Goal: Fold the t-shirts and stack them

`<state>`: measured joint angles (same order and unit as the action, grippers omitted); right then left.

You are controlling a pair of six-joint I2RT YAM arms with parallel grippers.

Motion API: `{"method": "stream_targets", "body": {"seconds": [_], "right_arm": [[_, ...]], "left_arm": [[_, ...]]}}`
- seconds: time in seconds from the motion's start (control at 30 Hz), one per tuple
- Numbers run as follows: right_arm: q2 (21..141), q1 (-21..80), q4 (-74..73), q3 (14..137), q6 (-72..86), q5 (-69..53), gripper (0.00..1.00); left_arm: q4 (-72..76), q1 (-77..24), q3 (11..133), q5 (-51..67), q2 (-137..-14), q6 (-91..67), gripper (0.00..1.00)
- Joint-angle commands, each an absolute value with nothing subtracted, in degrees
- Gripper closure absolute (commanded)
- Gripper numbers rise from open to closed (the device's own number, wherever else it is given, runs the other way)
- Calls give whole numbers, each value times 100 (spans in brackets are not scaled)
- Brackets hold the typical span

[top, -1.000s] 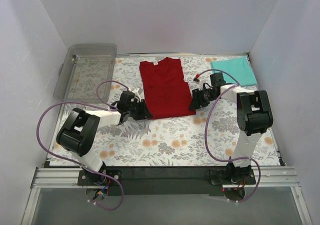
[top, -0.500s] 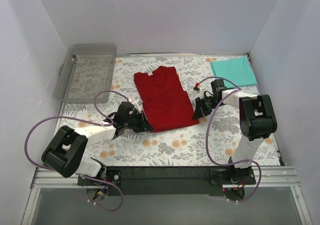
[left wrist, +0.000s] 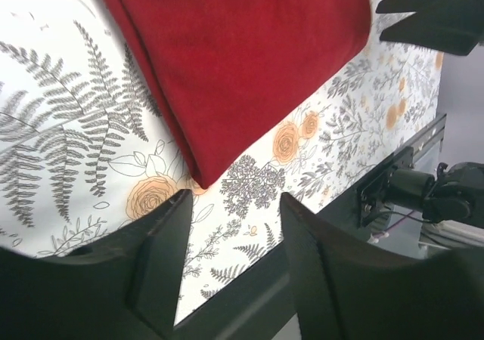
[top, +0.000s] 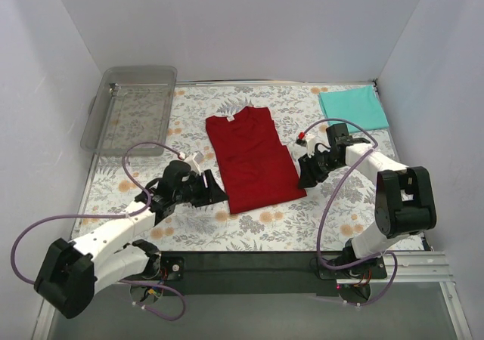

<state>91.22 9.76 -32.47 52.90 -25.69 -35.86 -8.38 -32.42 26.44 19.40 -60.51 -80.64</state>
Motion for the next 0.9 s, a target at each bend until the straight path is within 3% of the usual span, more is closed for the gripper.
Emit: {"method": "stream_targets", "body": {"seconds": [0.0,0.2,0.33,0.5,0.87], "right_arm": [[8659,967,-3428,5326,-3277,-3183,57],[8788,958,-3428,5695,-4412,-3532,52],[9342,958,-3366,6099,-3930,-4541,51],[9580,967,-3322,6293,-3665,-4737,52],[9633,870,-3217,6196,-3489,-4685,52]], "left_arm": [[-1590,-3252,3084,1250,-5468,-7779,52],[-915,-3103,3532,299,-6326,-7189,41],[-187,-2673,4181,334,-7565,-7233,48],[141,-2540,4806,457,-8760,-7093,54],[79,-2400,5370,800,-9614,-6856,62]]}}
